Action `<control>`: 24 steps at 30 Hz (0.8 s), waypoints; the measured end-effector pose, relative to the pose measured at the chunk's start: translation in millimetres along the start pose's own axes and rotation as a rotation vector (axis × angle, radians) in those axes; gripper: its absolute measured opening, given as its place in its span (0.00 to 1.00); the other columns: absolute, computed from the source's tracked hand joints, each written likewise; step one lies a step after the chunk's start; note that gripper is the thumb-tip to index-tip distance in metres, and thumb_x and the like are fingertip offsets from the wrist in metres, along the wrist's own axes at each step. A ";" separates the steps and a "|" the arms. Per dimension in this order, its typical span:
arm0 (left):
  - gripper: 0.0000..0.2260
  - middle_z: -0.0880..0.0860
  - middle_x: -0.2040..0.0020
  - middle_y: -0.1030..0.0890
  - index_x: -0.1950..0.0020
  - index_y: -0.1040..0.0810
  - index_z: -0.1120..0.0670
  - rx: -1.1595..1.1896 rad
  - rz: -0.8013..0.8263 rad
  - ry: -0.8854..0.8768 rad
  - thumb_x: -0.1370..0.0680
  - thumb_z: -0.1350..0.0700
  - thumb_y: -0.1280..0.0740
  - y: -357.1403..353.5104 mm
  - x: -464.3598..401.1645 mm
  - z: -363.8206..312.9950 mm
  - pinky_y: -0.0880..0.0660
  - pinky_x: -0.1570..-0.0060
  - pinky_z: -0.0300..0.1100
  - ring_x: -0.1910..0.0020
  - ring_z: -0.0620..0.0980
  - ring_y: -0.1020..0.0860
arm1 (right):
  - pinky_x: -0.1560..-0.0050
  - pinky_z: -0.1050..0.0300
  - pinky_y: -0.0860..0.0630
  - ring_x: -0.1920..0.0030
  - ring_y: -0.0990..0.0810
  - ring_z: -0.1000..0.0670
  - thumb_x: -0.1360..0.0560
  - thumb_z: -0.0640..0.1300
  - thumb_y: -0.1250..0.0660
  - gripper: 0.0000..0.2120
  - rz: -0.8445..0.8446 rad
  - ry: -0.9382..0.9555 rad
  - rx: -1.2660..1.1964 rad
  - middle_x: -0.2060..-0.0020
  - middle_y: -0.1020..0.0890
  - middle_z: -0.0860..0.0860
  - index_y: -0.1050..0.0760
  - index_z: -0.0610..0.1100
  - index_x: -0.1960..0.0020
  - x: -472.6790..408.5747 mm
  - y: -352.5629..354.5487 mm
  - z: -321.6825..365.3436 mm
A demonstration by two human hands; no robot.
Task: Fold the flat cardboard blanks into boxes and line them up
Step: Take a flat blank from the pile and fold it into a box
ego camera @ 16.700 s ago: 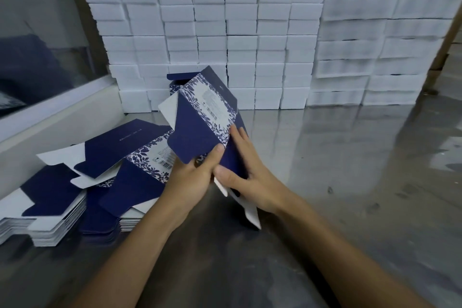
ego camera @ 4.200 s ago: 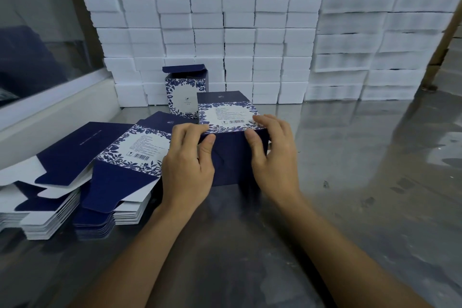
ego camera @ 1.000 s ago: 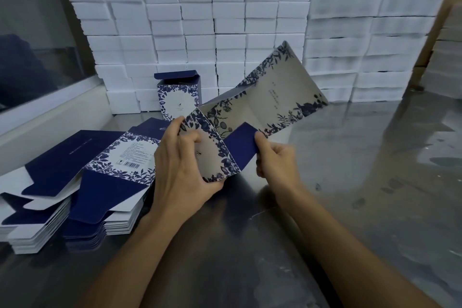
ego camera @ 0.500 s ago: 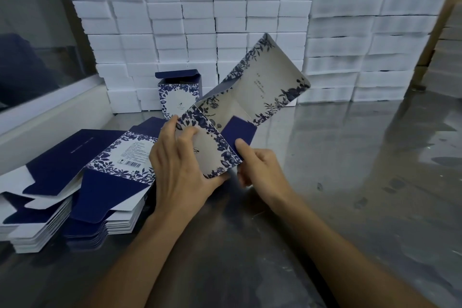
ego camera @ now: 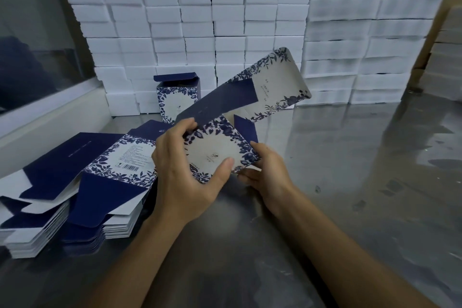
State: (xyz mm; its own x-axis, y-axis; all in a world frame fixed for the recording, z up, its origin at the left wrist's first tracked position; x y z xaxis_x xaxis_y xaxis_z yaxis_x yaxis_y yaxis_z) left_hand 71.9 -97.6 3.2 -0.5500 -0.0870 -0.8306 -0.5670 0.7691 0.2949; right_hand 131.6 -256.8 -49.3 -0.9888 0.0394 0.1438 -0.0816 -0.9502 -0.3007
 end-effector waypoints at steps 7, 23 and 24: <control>0.19 0.51 0.51 0.24 0.38 0.29 0.52 0.193 0.008 0.079 0.25 0.44 0.35 -1.6 -1.1 -0.9 0.25 0.47 0.51 0.49 0.52 0.23 | 0.59 0.51 0.16 0.49 0.16 0.47 0.17 0.43 0.41 0.11 -0.108 0.109 -0.115 0.53 0.14 0.49 0.20 0.48 0.45 0.7 8.3 12.3; 0.15 0.42 0.51 0.19 0.47 0.28 0.34 0.402 -0.006 0.476 0.30 0.40 0.27 -5.3 -0.4 39.3 0.18 0.57 0.55 0.52 0.53 0.18 | 0.41 0.53 0.24 0.42 0.22 0.54 0.17 0.37 0.42 0.15 -0.175 0.983 0.534 0.41 0.19 0.52 0.25 0.43 0.33 33.4 1.7 44.2; 0.15 0.47 0.50 0.18 0.47 0.28 0.37 0.377 -0.045 0.496 0.28 0.48 0.26 -2.9 -0.3 42.4 0.20 0.54 0.60 0.51 0.56 0.18 | 0.41 0.51 0.24 0.41 0.22 0.53 0.17 0.37 0.42 0.15 -0.170 0.995 0.540 0.41 0.19 0.51 0.24 0.42 0.33 34.1 0.2 44.3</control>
State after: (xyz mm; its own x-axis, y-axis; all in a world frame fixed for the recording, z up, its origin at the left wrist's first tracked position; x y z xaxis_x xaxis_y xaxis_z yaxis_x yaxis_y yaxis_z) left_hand 99.7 -73.0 -17.4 -0.8015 -0.3382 -0.4932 -0.3902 0.9207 0.0027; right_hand 103.4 -269.3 -2.7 -0.6503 0.1785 -0.7384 -0.3968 -0.9087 0.1298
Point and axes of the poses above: each hand's wrist, its own x-axis away from the middle knuckle, its own y-axis out of the back of the hand, z = x × y, the point moved 4 cm from there along -x, towards the middle knuckle
